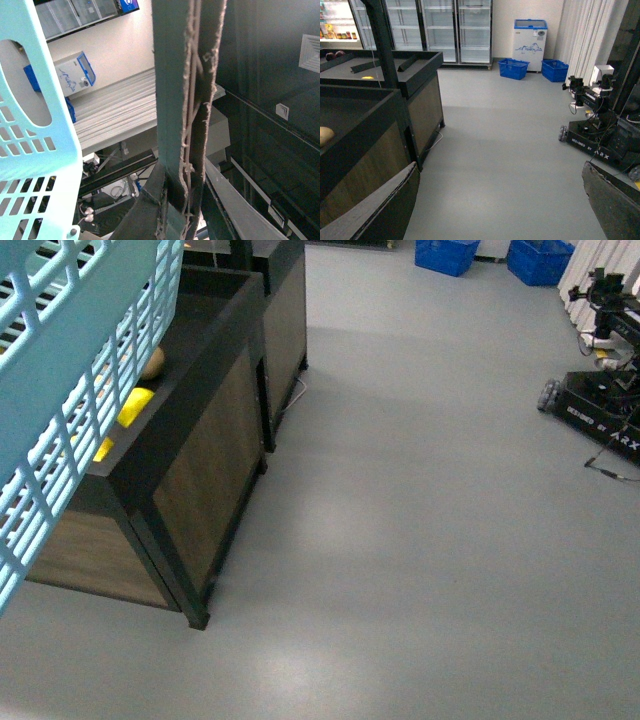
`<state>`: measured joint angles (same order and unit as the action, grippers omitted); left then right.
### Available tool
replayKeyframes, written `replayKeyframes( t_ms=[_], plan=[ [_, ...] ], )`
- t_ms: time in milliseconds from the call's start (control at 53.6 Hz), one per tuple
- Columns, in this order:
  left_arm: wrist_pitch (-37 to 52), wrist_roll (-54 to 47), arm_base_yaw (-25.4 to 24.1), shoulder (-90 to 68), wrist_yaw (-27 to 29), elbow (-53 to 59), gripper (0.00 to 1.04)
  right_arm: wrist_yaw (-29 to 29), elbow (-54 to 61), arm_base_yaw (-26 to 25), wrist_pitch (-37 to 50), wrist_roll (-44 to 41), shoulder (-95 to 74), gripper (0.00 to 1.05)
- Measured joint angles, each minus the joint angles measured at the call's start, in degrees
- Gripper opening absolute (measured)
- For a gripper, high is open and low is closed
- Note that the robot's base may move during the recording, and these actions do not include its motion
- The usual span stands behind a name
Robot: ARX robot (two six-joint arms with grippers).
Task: Pick mango and avocado into basket
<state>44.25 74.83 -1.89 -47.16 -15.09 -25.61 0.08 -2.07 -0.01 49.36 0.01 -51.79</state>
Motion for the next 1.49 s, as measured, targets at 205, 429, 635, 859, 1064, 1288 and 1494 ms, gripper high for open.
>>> replayKeyframes(
  t_ms=[205,429,635,859,1064,1288,1494],
  plan=[
    [-0.02,0.20,0.02,0.00,-0.35,0.04,0.14,0.02,0.09,0.00,0.00,0.02,0.09,0.97],
    [-0.02,-0.09,0.00,-0.02,-0.11,0.13,0.14,0.04,0.20,0.00,0.00,0.02,0.09,0.97],
    [-0.02,0.00,0.02,-0.02,-0.17,0.13,0.14,0.07,0.13,0.00,0.00,0.02,0.00,0.97],
    [-0.02,0.00,0.02,-0.09,-0.11,0.09,0.14,0.02,0.09,0.00,0.00,0.02,-0.02,0.97],
    [-0.02,-0.04,0.00,-0.07,-0.11,0.09,0.14,0.04,0.11,0.00,0.00,0.02,0.13,0.97],
    [-0.07,0.02,0.02,0.00,-0.22,0.09,0.14,0.09,0.11,0.00,-0.02,0.02,0.00,0.97],
    [-0.09,0.00,0.02,0.04,-0.13,0.09,0.14,0.04,0.11,0.00,-0.02,0.02,-0.04,0.97]
  ],
)
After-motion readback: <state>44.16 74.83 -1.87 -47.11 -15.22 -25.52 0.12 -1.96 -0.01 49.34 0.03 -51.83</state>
